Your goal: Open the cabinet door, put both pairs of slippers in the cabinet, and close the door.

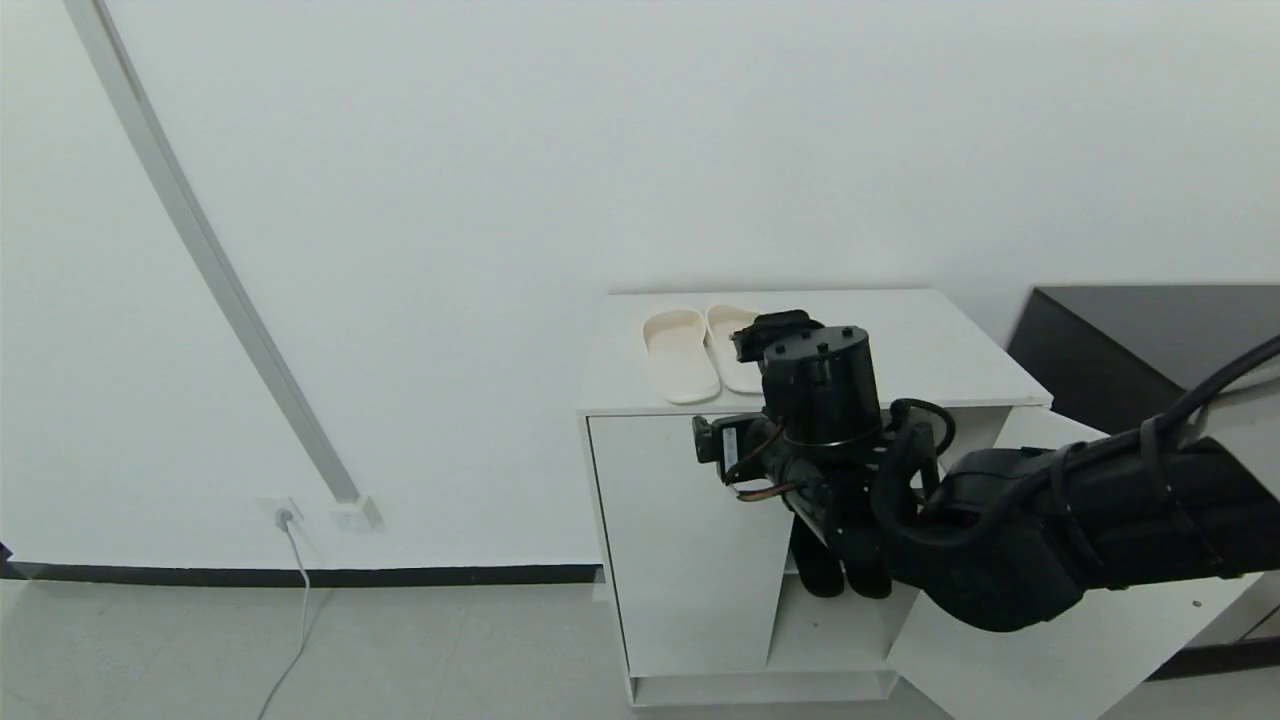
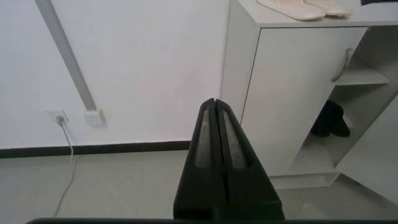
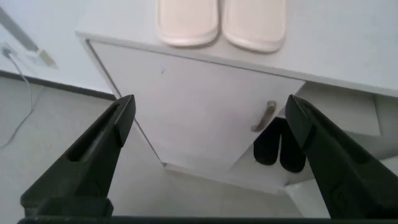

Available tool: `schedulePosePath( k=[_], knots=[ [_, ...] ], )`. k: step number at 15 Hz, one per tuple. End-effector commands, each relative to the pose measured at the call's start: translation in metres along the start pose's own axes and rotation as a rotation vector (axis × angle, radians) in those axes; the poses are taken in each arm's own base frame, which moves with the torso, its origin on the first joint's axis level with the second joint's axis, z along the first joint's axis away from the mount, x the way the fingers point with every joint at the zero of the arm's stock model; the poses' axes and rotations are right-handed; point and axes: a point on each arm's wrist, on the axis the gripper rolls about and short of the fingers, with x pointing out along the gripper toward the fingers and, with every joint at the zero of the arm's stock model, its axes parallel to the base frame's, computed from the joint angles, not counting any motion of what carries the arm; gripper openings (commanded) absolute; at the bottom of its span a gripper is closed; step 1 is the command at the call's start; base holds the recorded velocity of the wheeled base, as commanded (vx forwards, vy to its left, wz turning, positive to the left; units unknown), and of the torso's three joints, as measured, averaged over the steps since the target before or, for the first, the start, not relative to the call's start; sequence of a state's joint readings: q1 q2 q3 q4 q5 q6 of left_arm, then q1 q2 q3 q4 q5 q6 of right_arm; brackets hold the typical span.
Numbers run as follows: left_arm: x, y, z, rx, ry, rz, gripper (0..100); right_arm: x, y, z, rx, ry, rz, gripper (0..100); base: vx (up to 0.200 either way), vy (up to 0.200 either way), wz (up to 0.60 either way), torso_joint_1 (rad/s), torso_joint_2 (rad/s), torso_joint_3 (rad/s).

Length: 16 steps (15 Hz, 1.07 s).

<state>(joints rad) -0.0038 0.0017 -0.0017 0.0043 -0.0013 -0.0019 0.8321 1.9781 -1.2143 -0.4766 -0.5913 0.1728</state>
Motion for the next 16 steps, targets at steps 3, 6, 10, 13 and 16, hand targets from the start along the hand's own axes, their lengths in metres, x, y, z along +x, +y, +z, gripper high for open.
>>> schedulePosePath(
  k=[3,6,10,13,16],
  knots=[
    [0.0,0.0,0.0,-0.003,0.0,0.002,0,0.0,0.002,0.014,0.044,-0.023,-0.011,100,0.2,0.0,0.0,-0.007,-0.01,0.006],
    [0.0,0.0,0.0,-0.003,0.0,0.002,0,0.008,0.004,0.003,0.044,-0.004,-0.016,100,0.2,0.0,0.0,0.012,0.0,-0.002],
    [0.0,0.0,0.0,-0.004,-0.001,0.002,0,0.023,0.012,-0.013,0.064,-0.041,-0.012,100,0.2,0.0,0.0,0.006,0.0,0.0],
    [0.0,0.0,0.0,-0.006,-0.001,0.004,0,0.035,0.017,-0.032,0.042,-0.048,-0.01,100,0.067,0.0,0.0,-0.001,0.0,0.001],
    [0.0,0.0,0.0,-0.01,-0.001,0.005,0,0.046,0.017,-0.035,0.019,-0.047,0.002,100,0.0,0.0,0.0,0.0,0.0,0.0]
  ],
)
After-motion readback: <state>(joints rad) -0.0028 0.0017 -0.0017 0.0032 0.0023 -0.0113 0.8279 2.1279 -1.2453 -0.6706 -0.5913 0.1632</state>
